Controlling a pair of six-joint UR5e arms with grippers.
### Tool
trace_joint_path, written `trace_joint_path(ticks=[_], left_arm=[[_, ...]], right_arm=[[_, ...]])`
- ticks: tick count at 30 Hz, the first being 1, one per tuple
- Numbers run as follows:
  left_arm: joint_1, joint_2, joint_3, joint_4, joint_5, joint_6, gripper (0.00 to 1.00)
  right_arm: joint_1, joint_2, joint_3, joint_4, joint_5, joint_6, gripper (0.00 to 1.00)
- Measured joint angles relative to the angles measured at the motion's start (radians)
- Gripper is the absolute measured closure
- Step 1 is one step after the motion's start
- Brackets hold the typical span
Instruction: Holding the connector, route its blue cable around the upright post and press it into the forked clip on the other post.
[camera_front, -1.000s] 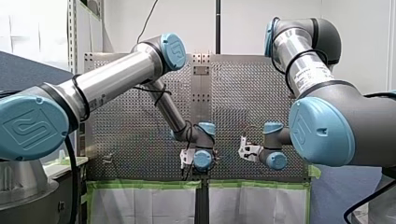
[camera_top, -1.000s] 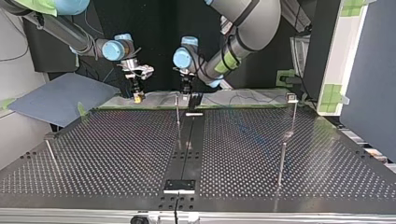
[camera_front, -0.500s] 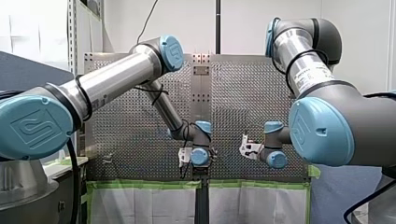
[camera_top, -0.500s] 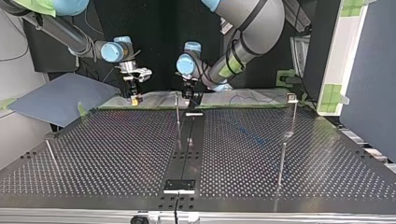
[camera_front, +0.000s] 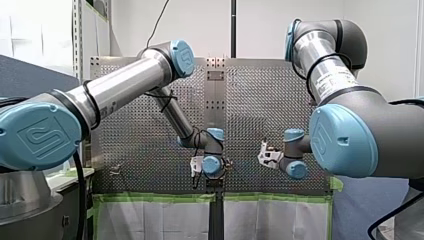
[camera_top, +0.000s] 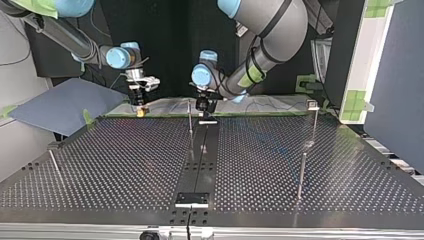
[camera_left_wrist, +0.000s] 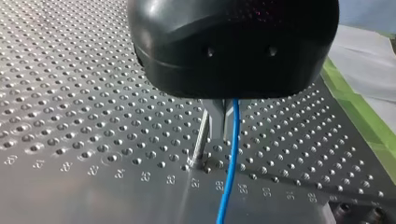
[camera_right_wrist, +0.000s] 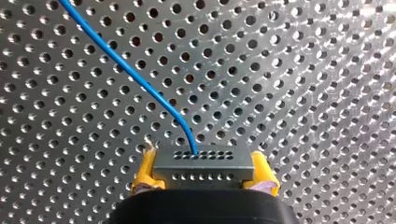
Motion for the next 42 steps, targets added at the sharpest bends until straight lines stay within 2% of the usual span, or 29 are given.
trace_joint_path(ticks=[6,11,16,17,18,19,20,21,22,30,35,42], left_arm=[[0.011,-0.004,0.019,-0.021,0.007,0.001,0.93],[0.02,-0.005,0.026,-0.031,0.01,0.001,0.87],[0.027,-0.005,0.028,-0.035,0.009,0.002,0.87],[0.027,-0.005,0.028,-0.035,0.009,0.002,0.53],[0.028,-0.005,0.028,-0.035,0.009,0.003,0.53],[0.029,-0.005,0.028,-0.037,0.009,0.004,0.35],[0.03,-0.005,0.028,-0.038,0.009,0.006,0.25],[0.031,-0.005,0.028,-0.04,0.009,0.009,0.25],[0.031,-0.005,0.028,-0.043,0.007,0.015,0.2],[0.028,-0.004,0.032,-0.08,-0.037,0.074,0.18],[0.024,-0.003,0.033,-0.09,-0.04,0.123,0.18],[0.018,-0.002,0.033,-0.13,-0.033,0.147,0.18]], right_arm=[[-0.005,0.0,-0.015,0.013,0.001,0.001,1.0],[-0.009,0.0,-0.021,0.013,0.001,0.001,1.0],[-0.011,0.0,-0.022,0.01,0.002,0.0,1.0],[-0.011,0.0,-0.022,0.009,0.001,0.001,1.0],[-0.011,0.0,-0.022,0.008,0.001,0.001,1.0],[-0.011,0.0,-0.022,0.008,0.002,0.001,1.0],[-0.012,0.0,-0.022,0.008,0.001,0.001,1.0],[-0.012,0.0,-0.022,0.008,0.002,0.001,1.0],[-0.012,0.0,-0.022,0.008,0.002,0.001,1.0],[-0.012,0.0,-0.022,0.014,0.001,0.001,1.0],[-0.012,0.0,-0.022,0.015,0.001,0.001,1.0],[-0.013,0.0,-0.022,0.017,0.0,0.0,1.0]])
